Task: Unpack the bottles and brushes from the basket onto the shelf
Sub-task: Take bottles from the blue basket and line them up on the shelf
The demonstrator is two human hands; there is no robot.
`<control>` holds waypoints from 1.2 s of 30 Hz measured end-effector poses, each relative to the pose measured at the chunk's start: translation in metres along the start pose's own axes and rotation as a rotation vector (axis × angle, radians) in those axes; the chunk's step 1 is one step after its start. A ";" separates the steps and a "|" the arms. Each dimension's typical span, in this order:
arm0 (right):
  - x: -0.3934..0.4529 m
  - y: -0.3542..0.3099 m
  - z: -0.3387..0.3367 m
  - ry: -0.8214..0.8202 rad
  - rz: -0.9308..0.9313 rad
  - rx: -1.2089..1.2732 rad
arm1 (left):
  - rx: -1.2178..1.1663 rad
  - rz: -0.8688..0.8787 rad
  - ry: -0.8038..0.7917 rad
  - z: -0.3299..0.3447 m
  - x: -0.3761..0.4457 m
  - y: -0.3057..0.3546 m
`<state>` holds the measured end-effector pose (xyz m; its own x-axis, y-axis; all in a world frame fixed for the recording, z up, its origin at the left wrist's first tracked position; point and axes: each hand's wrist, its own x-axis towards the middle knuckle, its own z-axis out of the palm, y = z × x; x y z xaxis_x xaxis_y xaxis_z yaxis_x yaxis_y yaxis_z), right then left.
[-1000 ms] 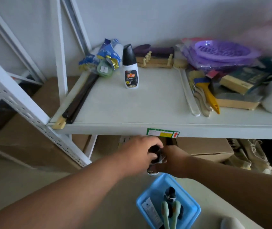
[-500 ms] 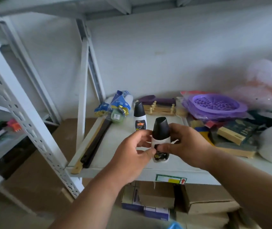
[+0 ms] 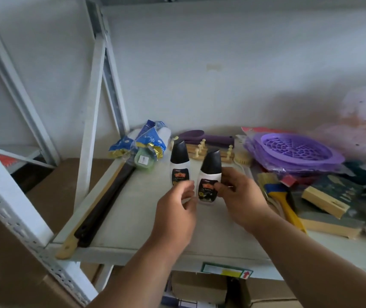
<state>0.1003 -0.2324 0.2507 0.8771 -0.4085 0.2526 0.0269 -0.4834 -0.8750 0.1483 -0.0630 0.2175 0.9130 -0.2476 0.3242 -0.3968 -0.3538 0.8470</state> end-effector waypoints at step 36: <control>-0.106 -0.023 -0.028 -0.133 -0.278 -0.371 | 0.315 0.400 -0.155 -0.021 -0.087 0.020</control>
<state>-0.0067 -0.2003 0.2555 0.9154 -0.1336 0.3797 0.1175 -0.8136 -0.5694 0.0626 -0.0295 0.2146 0.6696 -0.5404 0.5096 -0.7418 -0.4523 0.4951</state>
